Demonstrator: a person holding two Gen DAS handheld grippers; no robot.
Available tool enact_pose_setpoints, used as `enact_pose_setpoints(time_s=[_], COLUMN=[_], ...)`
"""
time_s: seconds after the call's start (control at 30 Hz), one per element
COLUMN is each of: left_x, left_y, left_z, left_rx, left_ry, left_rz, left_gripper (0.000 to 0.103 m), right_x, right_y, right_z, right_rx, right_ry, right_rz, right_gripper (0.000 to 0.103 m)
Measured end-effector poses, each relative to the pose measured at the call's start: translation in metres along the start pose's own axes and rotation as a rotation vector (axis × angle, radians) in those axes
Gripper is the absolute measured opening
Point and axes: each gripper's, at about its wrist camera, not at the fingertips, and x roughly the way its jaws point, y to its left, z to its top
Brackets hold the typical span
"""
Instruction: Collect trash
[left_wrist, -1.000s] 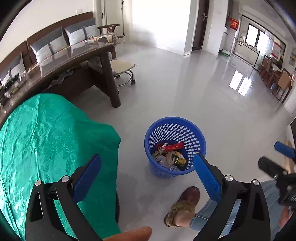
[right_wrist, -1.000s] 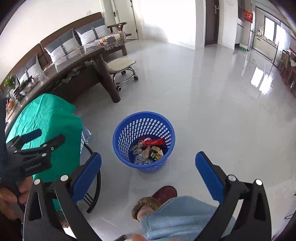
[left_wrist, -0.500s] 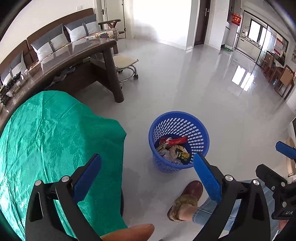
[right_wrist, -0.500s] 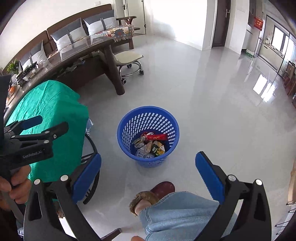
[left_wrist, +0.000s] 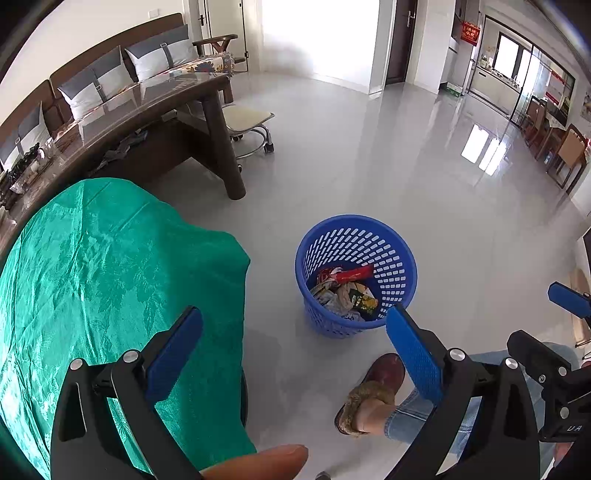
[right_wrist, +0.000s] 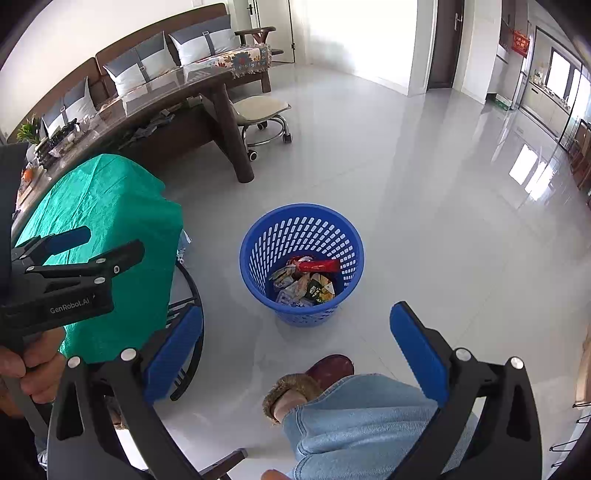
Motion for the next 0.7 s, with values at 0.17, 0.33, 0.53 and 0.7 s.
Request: enact_pose_setpoints(time_s=[0.17,0.33,0.53,0.7], left_x=[0.0013,0.0028,0.0032,0.0036], left_y=[-0.0001,-0.0008,-0.0019,-0.0024], left_z=[-0.0001,0.0001,-0.0006,-0.0005], left_rx=[0.001,0.003,0.007,0.008], left_ry=[0.007,0.014,0.016,0.018], left_rz=[0.002,0.008,0.01,0.011], left_gripper=[0.098,0.098,0.098,0.098], right_x=[0.0021,0.0023,0.0035,0.0035], right_y=[-0.0023,-0.003,-0.004,-0.0035], right_z=[-0.0005,-0.0009,-0.0013,-0.0017], right_rx=[0.006,0.007,0.011,0.013], right_ry=[0.006,0.006,0.011,0.015], right_rz=[0.003,0.005,0.008,0.014], right_gripper=[0.098,0.098,0.098,0.098])
